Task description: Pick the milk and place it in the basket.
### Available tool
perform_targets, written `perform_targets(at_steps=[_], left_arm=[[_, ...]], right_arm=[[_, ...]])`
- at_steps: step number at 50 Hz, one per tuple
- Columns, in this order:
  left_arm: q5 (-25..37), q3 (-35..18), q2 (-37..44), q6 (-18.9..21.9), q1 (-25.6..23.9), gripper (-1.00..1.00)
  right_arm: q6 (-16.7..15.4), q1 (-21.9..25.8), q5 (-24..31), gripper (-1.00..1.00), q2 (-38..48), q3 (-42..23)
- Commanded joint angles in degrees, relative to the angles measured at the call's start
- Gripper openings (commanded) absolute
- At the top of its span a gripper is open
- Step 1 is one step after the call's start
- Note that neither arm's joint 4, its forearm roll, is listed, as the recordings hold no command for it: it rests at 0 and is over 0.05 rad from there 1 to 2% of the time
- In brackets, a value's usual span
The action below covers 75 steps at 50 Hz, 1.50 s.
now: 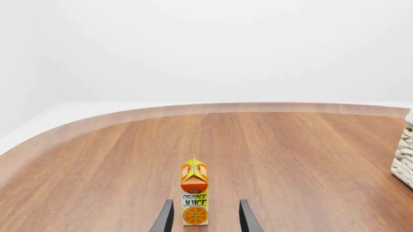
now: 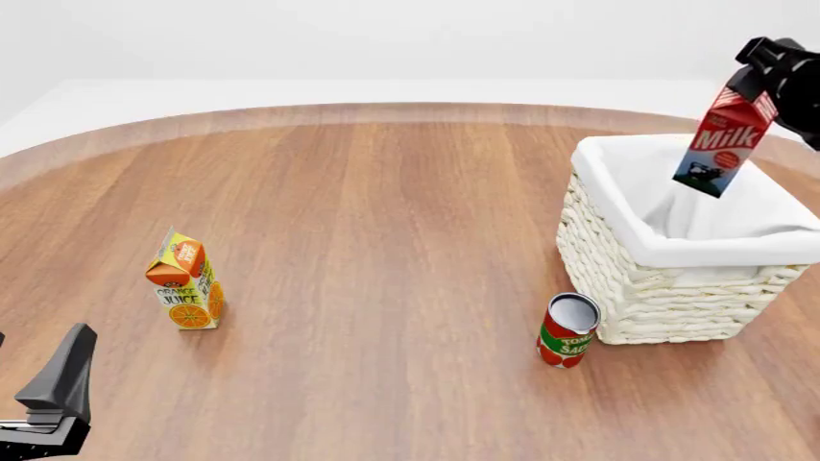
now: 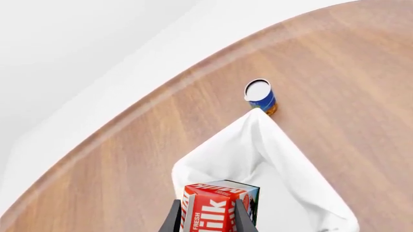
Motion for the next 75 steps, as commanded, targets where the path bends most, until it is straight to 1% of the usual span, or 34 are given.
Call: perform_targets(at_steps=[1,22,33,75], left_arm=[[0.0,0.0,0.0,0.0,0.0,1.00],[0.0,0.0,0.0,0.0,0.0,1.00],[0.0,0.0,0.0,0.0,0.0,1.00],[0.0,0.0,0.0,0.0,0.0,1.00]], right_arm=[[0.3,-0.4,-1.3,-1.00,0.7,-1.1],[0.1,-0.6,-3.9,-1.00,3.9,-0.8],[-0.1,-1.1,-4.3,-1.00,4.4,-0.4],[-0.1,-0.4,-7.3,-1.00,8.1,0.8]])
